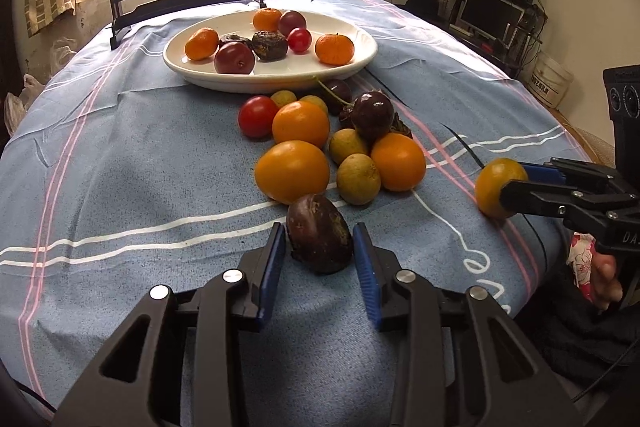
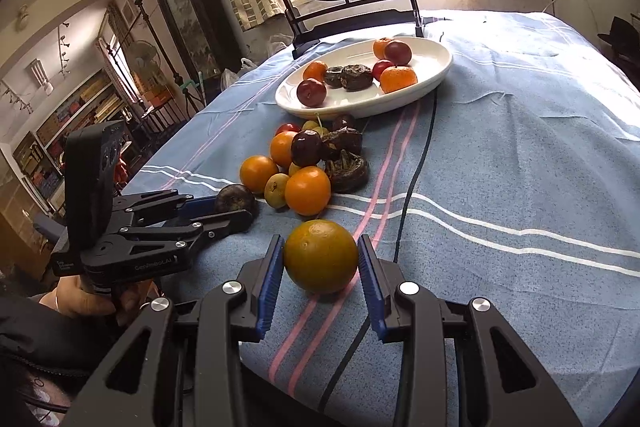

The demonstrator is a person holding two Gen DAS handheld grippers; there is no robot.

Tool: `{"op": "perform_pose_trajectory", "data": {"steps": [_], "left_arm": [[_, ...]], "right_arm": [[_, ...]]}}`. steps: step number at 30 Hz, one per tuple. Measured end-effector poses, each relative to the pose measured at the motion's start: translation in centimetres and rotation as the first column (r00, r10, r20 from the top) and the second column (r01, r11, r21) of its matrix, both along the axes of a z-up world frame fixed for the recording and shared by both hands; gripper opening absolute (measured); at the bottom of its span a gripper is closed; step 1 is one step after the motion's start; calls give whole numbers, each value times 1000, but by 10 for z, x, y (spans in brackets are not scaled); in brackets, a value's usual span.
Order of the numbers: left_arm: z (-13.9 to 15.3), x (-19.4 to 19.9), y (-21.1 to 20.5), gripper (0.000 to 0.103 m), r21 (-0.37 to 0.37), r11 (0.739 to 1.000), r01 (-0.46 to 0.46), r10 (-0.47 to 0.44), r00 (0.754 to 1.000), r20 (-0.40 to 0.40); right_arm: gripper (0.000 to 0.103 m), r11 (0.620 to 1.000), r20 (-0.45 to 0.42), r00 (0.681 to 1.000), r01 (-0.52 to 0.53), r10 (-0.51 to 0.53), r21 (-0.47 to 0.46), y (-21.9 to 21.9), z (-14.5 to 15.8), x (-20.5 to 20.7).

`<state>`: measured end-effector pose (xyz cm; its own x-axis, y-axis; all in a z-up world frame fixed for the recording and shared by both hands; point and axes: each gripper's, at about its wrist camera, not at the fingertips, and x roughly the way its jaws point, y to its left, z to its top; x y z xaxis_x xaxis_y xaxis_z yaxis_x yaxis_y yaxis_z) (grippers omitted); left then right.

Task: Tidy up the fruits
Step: 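Carry both fruits over the plate and open both tools to release them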

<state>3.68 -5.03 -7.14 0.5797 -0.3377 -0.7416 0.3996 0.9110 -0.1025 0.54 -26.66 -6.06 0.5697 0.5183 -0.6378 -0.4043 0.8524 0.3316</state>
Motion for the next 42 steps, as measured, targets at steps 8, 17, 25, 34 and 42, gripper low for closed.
{"op": "perform_pose_trajectory", "data": {"steps": [8,17,25,34,42], "left_arm": [[1,-6,1,30,-44,999,32,-32,999,22],[25,-8,15,30,-104,995,12,-6,998,65],[55,27,24,30,-142,990,8,5,995,96],[68,131,19,30,-120,992,-31,40,996,74],[48,193,34,57,-155,984,-83,77,996,-45]], "right_arm": [[37,1000,-3,1000,2,-2,4,0,0,-1],[37,1000,-7,1000,0,0,5,0,2,3],[37,999,60,998,-22,19,39,2,43,35],[37,1000,53,999,4,-5,28,26,72,150],[47,998,88,996,37,-33,-42,47,59,181]]}}
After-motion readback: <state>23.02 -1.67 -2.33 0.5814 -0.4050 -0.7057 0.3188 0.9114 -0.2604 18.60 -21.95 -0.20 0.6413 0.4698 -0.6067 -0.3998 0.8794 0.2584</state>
